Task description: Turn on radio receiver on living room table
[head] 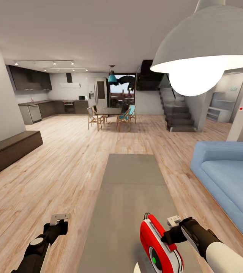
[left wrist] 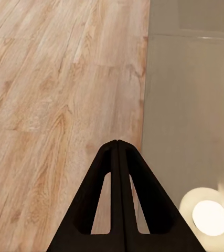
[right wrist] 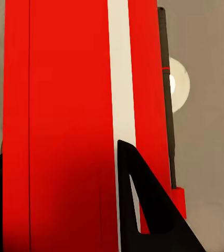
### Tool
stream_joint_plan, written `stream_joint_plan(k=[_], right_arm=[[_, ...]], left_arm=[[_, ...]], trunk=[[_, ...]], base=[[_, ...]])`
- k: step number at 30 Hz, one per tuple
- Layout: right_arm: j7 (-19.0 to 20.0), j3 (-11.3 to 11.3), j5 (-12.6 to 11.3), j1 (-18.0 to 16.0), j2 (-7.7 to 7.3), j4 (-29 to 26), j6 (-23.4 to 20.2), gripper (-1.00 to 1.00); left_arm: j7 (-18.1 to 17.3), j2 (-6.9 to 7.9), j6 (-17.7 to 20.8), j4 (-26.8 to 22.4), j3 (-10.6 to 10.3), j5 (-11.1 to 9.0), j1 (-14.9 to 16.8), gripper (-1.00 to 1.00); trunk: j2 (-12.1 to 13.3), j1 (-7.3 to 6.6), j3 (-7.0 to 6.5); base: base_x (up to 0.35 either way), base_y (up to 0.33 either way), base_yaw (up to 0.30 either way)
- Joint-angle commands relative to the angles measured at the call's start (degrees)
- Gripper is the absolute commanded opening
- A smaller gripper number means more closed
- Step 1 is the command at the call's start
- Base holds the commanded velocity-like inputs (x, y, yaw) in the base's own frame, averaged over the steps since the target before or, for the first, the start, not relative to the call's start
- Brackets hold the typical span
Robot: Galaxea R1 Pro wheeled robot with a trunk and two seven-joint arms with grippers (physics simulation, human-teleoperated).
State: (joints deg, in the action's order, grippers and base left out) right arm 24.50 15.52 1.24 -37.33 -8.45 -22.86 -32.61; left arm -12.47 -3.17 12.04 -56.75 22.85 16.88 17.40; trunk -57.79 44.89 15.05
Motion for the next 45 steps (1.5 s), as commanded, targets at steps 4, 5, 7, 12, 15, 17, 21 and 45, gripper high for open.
stream_joint_plan(k=[4,5,7,12,15,17,21,45], right_arm=[[0.0,0.0,-0.1,0.0,0.01,0.5,0.0,-1.00],[-0.1,0.0,-0.1,0.0,0.01,0.5,0.0,-1.00],[-0.1,0.0,-0.1,0.0,0.01,0.7,0.0,-1.00],[-0.1,0.0,-0.1,0.0,0.01,0.8,-0.1,-1.00],[-0.1,0.0,-0.1,0.0,0.01,0.8,-0.1,-1.00],[-0.1,0.0,-0.1,0.0,0.00,0.8,-0.1,-1.00],[-0.1,0.0,-0.1,0.0,0.00,0.8,-0.1,-1.00],[-0.1,0.0,-0.1,0.0,0.00,1.3,-0.1,-1.00]], left_arm=[[0.0,0.01,0.0,0.0,0.0,0.0,0.0,-1.00],[0.0,0.01,0.0,0.0,0.0,0.0,0.0,-1.00],[0.0,0.01,0.0,0.0,0.0,0.0,0.0,-1.00],[0.0,-0.02,0.0,0.0,0.0,0.0,0.0,-1.00],[0.0,-0.04,0.0,0.0,0.0,0.0,0.0,-1.00],[0.0,-0.02,0.0,0.0,0.0,0.0,0.0,-1.00],[0.0,-0.01,0.0,0.0,0.0,0.0,0.0,-1.00],[0.0,-0.08,0.0,0.3,-0.1,0.0,0.0,-1.00]], trunk=[[-1.6,0.88,0.72],[-2.0,1.10,0.90],[-2.8,1.54,1.26],[-4.8,2.64,2.16],[-5.6,3.08,2.51],[-5.6,3.08,2.51],[-5.6,3.08,2.51],[-10.0,5.50,4.49]], base=[[0.000,0.000,0.000],[0.000,0.000,0.000],[0.000,0.000,0.000],[0.000,0.000,0.000],[0.000,0.000,0.000],[0.000,0.000,0.000],[0.000,0.000,0.000],[0.000,0.000,0.000]])
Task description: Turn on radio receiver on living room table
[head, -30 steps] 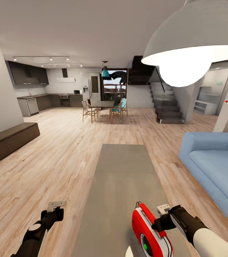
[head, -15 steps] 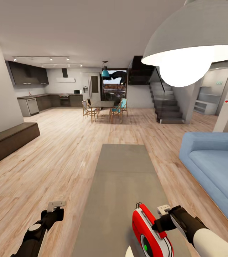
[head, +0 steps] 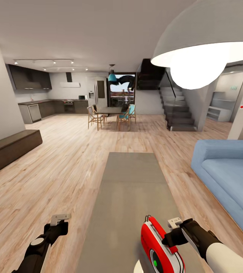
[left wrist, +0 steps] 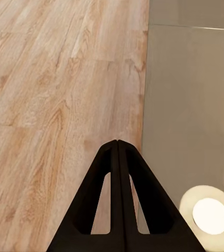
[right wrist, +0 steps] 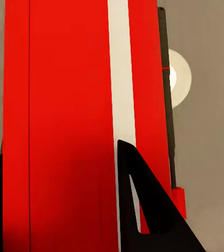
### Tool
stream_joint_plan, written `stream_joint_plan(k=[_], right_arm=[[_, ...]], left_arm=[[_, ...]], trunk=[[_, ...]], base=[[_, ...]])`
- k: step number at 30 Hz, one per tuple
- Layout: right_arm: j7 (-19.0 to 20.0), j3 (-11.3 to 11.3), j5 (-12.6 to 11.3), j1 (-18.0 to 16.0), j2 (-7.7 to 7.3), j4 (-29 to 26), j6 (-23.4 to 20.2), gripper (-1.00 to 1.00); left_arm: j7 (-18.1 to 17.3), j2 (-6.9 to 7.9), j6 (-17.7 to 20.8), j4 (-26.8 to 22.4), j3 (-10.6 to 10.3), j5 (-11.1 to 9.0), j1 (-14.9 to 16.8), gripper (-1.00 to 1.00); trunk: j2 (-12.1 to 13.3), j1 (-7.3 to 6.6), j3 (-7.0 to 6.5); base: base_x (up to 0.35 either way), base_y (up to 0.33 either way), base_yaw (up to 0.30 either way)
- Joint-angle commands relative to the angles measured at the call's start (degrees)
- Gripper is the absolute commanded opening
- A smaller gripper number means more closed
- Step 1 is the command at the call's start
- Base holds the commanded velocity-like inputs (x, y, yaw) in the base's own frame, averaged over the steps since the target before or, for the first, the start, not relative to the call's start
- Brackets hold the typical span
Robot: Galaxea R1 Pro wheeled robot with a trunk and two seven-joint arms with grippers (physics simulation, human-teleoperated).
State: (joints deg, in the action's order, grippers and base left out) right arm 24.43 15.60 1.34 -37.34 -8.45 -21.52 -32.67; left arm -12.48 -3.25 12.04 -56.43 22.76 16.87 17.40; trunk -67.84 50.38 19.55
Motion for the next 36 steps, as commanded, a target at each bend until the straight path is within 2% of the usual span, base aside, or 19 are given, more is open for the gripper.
stream_joint_plan(k=[1,22,29,36], right_arm=[[0.0,0.0,-0.2,0.0,0.01,0.0,0.0,-1.00],[-0.1,-0.1,-0.1,0.0,0.01,0.0,0.1,-1.00],[-0.1,0.1,0.7,0.0,1.34,1.4,2.4,-1.00],[-0.2,0.1,0.2,-0.1,1.92,1.2,4.0,-1.00]], left_arm=[[0.0,0.00,0.0,0.0,0.0,0.0,0.0,-1.00],[0.0,0.00,0.0,0.0,0.0,0.0,0.0,-1.00],[0.3,-1.36,-0.1,0.0,0.0,0.2,-0.3,-1.00],[0.3,-1.33,0.0,0.0,0.0,0.2,-0.5,-1.00]], trunk=[[0.0,0.00,0.00],[0.0,0.00,0.00],[0.0,0.00,0.00],[0.0,0.00,0.00]], base=[[0.000,0.000,0.000],[0.000,0.000,0.000],[0.000,0.000,0.000],[0.000,0.000,0.000]])
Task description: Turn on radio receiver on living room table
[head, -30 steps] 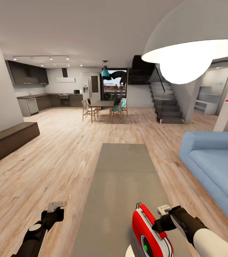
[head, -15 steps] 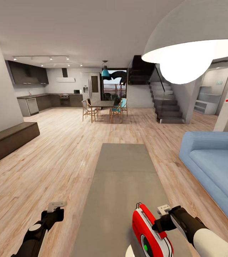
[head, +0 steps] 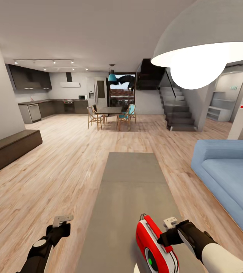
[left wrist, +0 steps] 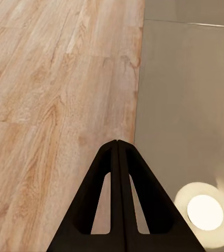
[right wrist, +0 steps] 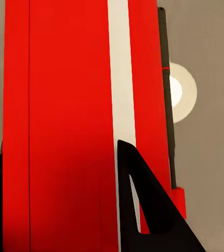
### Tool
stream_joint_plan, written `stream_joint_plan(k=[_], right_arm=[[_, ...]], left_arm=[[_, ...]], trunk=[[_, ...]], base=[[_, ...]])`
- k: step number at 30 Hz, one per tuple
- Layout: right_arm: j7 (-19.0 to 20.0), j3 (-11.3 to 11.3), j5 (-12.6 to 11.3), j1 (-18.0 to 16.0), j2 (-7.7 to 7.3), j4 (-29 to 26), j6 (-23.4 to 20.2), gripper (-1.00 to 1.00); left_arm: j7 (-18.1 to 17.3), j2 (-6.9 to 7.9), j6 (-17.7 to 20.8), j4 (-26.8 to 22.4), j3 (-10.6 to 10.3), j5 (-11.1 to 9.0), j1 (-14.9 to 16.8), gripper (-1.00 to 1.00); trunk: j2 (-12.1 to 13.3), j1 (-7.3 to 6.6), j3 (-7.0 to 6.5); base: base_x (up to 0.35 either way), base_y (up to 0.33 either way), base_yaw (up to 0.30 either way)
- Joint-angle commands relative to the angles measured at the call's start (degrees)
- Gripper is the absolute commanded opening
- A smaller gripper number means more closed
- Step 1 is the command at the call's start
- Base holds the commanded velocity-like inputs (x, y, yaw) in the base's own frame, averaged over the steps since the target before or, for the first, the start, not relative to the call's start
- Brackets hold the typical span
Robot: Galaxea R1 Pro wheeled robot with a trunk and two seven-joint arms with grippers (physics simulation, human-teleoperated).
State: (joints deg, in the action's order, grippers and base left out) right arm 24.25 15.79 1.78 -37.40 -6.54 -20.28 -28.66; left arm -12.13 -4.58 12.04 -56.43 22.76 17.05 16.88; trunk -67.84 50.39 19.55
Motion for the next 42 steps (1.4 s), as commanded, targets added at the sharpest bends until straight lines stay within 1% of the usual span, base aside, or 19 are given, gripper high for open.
stream_joint_plan(k=[1,14,37,42], right_arm=[[0.0,-0.1,-0.3,0.0,0.01,0.0,0.0,-1.00],[0.1,-0.1,-0.3,0.0,0.03,0.0,0.1,-1.00],[0.0,-0.1,-0.3,0.0,0.03,0.0,0.1,-1.00],[0.0,-0.1,-0.3,0.0,0.03,0.0,0.1,-1.00]], left_arm=[[0.0,0.00,0.0,0.0,0.0,0.0,0.0,-1.00],[0.0,-0.05,0.1,0.0,0.0,0.0,0.0,-1.00],[0.0,-0.08,0.1,0.0,0.0,0.0,0.0,-1.00],[0.0,-0.08,0.1,0.0,0.0,0.0,0.0,-1.00]], trunk=[[0.0,0.00,0.00],[0.0,0.00,0.00],[-9.2,5.05,4.13],[-9.2,5.05,4.13]], base=[[0.000,0.000,0.000],[0.000,0.000,0.000],[0.000,0.000,0.000],[0.000,0.000,0.000]])
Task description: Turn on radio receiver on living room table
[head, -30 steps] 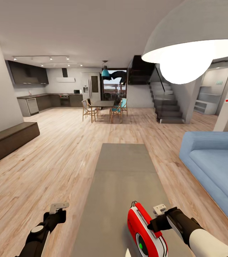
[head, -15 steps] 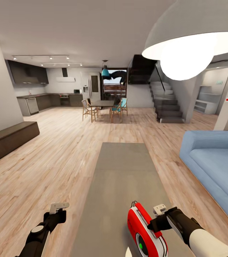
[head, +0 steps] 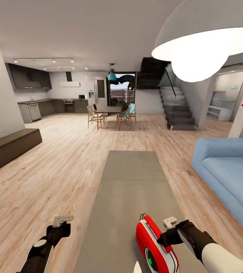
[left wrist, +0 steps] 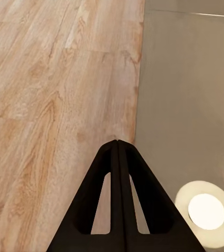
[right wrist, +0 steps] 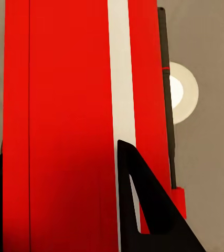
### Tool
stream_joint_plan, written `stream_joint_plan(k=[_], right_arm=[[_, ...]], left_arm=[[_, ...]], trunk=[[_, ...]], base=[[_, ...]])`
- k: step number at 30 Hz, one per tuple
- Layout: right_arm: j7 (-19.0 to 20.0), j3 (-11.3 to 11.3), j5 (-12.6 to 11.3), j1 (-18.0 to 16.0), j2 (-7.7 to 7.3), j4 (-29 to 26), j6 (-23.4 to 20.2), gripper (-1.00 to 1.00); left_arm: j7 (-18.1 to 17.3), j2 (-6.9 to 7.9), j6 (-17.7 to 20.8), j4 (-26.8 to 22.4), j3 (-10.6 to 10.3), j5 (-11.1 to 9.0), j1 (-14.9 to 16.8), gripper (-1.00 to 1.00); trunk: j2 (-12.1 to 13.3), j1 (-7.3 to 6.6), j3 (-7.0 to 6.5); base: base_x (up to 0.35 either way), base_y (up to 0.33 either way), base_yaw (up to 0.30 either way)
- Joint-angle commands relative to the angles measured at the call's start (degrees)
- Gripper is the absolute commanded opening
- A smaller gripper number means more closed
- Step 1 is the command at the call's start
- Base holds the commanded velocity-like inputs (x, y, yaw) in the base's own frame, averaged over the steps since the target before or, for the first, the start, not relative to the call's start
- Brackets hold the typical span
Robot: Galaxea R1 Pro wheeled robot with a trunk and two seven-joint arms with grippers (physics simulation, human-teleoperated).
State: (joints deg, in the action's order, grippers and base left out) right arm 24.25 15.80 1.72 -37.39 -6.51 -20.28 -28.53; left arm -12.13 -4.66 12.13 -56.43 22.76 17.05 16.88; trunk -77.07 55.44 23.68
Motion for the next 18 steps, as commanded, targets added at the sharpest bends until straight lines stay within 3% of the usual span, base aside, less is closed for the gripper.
stream_joint_plan(k=[1,18], right_arm=[[0.0,-0.1,-0.2,0.0,0.00,0.0,0.0,-1.00],[0.0,-0.1,-0.3,0.0,0.00,0.0,0.0,-1.00]], left_arm=[[0.0,0.00,0.0,0.0,0.0,0.0,0.0,-1.00],[0.0,0.00,0.0,0.0,0.0,0.0,0.0,-1.00]], trunk=[[0.0,0.00,0.00],[-5.6,3.07,2.51]], base=[[0.000,0.000,0.000],[0.000,0.000,0.000]])
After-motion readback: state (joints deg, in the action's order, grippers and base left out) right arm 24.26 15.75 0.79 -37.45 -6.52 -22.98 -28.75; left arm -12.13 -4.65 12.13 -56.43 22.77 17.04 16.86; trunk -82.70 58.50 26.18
